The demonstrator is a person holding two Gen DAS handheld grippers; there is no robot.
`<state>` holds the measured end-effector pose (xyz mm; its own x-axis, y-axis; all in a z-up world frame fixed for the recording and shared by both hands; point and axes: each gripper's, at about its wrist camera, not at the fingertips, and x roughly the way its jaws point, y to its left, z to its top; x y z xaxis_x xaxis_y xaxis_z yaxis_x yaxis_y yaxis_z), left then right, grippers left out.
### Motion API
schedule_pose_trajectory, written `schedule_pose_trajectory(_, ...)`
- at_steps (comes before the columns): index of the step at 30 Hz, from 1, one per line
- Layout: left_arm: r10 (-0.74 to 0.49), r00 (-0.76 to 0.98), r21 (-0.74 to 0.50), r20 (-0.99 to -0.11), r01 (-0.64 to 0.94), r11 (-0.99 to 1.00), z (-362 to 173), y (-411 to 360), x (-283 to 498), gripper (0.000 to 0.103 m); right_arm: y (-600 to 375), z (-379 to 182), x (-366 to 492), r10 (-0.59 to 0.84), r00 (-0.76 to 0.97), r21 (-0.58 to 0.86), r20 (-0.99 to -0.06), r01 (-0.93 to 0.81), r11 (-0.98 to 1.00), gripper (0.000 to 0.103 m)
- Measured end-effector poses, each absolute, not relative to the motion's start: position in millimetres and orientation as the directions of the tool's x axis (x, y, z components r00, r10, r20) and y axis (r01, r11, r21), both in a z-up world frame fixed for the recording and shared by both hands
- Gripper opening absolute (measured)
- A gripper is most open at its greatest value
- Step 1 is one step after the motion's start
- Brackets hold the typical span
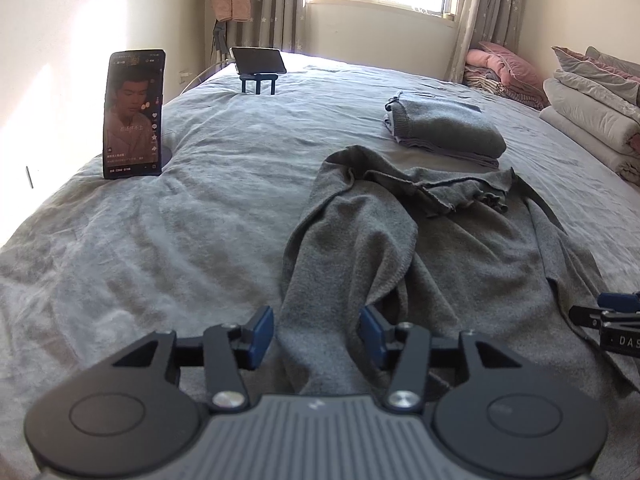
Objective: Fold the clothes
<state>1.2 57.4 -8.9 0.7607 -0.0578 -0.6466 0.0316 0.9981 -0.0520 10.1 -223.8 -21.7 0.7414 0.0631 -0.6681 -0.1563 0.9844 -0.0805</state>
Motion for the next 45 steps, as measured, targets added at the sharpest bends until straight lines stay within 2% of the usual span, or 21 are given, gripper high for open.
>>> schedule_pose_trajectory(3,-0.04,0.744,-0.037,-0.667,0.021,0.999,-11,62,2,0.05,-232,-23,13,-0.003,0.754,-0.124,-0.657,-0.104,0.987,0.055)
schedule_pose_trajectory(5,-0.032,0.722,-0.028,-0.691,0.018,0.999,-14,65,4,0.048,-239,-24,15,-0.037,0.758,-0.144,-0.652,-0.076,0.987,0.038)
schedule_pose_trajectory(6,-0.04,0.716,-0.033,-0.697,0.023,0.999,-16,66,4,0.041,-243,-24,17,-0.033,0.754,-0.13,-0.656,-0.069,0.989,0.036)
schedule_pose_trajectory(7,-0.053,0.712,-0.041,-0.7,0.034,0.999,-17,67,4,0.035,-247,-24,18,-0.015,0.748,-0.1,-0.664,-0.069,0.993,0.03)
schedule_pose_trajectory(8,-0.07,0.707,-0.052,-0.704,0.047,0.998,-16,66,4,0.023,-250,-23,18,0.002,0.743,-0.075,-0.67,-0.071,0.995,0.021)
schedule_pose_trajectory(9,-0.082,0.704,-0.057,-0.705,0.058,0.997,-16,63,3,0.011,-250,-22,18,0.011,0.74,-0.064,-0.672,-0.073,0.995,0.018)
schedule_pose_trajectory(11,-0.084,0.705,-0.044,-0.704,0.074,0.996,-16,58,1,0.005,-248,-20,17,0.005,0.745,-0.075,-0.668,-0.075,0.994,0.009)
schedule_pose_trajectory(13,-0.064,0.717,-0.012,-0.695,0.078,0.997,-14,52,-1,0.004,-247,-17,14,-0.008,0.752,-0.092,-0.659,-0.07,0.993,0.002)
schedule_pose_trajectory(18,-0.033,0.749,-0.026,-0.662,0.021,0.999,-1,68,-1,0.003,-257,-10,14,-0.018,0.763,-0.071,-0.646,-0.037,0.997,0.001)
schedule_pose_trajectory(26,0.178,0.793,0.121,-0.582,-0.132,0.984,21,108,30,0.003,-288,8,30,-0.129,0.792,-0.109,-0.597,0.079,0.991,0.001)
schedule_pose_trajectory(35,0.312,0.805,0.171,-0.505,-0.26,0.95,33,136,80,0.003,-314,19,65,-0.273,0.805,-0.209,-0.526,0.188,0.96,0.001)
schedule_pose_trajectory(41,0.334,0.787,0.195,-0.519,-0.271,0.943,13,133,101,0.004,-321,10,78,-0.297,0.789,-0.238,-0.538,0.196,0.951,0.002)
schedule_pose_trajectory(45,0.306,0.776,0.17,-0.551,-0.254,0.952,2,136,105,0.007,-323,5,78,-0.296,0.779,-0.232,-0.553,0.197,0.953,0.002)
